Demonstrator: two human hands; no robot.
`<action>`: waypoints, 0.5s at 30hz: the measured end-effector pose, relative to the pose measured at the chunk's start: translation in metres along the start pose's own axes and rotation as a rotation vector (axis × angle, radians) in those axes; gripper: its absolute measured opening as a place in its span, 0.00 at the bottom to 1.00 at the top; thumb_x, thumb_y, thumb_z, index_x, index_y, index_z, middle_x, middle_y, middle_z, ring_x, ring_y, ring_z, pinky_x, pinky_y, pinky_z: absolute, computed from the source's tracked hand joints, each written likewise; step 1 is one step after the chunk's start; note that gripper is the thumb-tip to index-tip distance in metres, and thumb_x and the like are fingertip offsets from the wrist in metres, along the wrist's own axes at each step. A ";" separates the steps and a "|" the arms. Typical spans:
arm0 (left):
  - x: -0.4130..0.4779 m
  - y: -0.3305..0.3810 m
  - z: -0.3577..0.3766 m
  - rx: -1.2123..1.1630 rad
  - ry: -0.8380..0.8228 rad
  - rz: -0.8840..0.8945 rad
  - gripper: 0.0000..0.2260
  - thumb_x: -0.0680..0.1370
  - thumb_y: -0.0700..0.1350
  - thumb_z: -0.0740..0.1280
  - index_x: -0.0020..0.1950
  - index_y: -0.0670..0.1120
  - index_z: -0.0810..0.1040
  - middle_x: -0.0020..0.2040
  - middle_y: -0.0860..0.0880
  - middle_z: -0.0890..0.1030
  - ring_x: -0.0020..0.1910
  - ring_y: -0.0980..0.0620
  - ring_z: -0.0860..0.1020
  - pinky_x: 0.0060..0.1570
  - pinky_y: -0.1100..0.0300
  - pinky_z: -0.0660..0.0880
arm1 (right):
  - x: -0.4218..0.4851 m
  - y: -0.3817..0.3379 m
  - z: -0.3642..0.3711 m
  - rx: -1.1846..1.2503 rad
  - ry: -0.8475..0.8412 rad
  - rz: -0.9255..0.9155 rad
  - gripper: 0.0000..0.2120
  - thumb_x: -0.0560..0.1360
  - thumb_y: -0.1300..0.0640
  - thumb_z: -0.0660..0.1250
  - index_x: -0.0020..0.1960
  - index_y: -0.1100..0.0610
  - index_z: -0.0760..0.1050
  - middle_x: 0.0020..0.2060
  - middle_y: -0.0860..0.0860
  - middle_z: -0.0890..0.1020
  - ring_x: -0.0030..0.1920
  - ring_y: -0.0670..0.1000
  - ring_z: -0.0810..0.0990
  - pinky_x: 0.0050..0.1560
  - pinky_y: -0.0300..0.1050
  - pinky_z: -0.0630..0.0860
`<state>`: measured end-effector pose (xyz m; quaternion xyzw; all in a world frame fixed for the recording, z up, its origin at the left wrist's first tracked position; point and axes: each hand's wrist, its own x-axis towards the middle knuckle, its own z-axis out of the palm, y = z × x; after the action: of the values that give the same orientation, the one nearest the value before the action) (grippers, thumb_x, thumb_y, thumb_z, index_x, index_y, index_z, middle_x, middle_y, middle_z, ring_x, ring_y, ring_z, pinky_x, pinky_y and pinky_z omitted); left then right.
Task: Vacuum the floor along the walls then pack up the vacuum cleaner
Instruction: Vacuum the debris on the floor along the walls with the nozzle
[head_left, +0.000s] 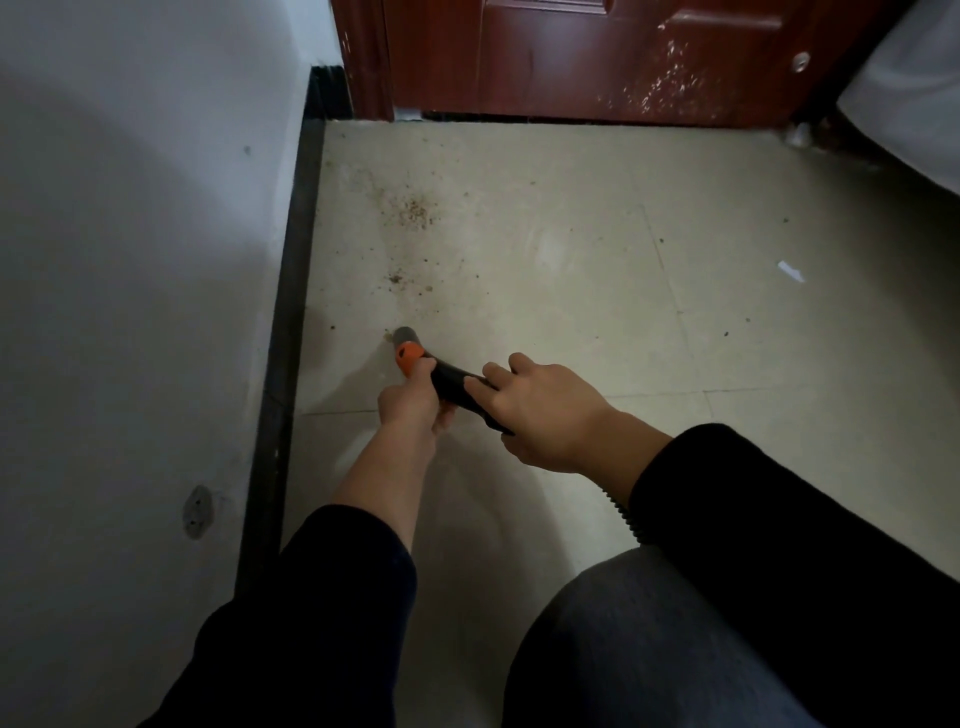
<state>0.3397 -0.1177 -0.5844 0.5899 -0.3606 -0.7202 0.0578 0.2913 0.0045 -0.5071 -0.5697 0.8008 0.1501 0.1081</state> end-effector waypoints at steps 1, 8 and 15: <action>-0.001 0.001 -0.002 0.002 0.004 0.002 0.18 0.80 0.49 0.66 0.64 0.38 0.73 0.55 0.39 0.81 0.45 0.47 0.82 0.33 0.60 0.76 | 0.001 -0.001 0.000 0.004 0.004 -0.003 0.24 0.77 0.59 0.62 0.72 0.59 0.62 0.59 0.56 0.72 0.53 0.56 0.71 0.37 0.48 0.64; 0.004 0.012 -0.015 0.027 0.040 -0.021 0.15 0.79 0.49 0.66 0.60 0.40 0.72 0.57 0.40 0.81 0.47 0.47 0.81 0.31 0.59 0.74 | 0.012 -0.011 -0.001 0.018 0.021 -0.021 0.25 0.77 0.59 0.62 0.72 0.59 0.61 0.58 0.56 0.73 0.53 0.56 0.71 0.37 0.48 0.64; 0.008 0.022 -0.033 0.039 0.047 -0.025 0.20 0.80 0.52 0.64 0.66 0.40 0.73 0.57 0.42 0.81 0.43 0.51 0.80 0.31 0.60 0.73 | 0.027 -0.025 -0.005 0.045 0.045 -0.044 0.26 0.77 0.58 0.63 0.73 0.59 0.61 0.60 0.57 0.72 0.55 0.57 0.71 0.38 0.47 0.64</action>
<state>0.3592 -0.1524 -0.5797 0.6121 -0.3656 -0.6997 0.0456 0.3062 -0.0287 -0.5141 -0.5878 0.7935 0.1167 0.1063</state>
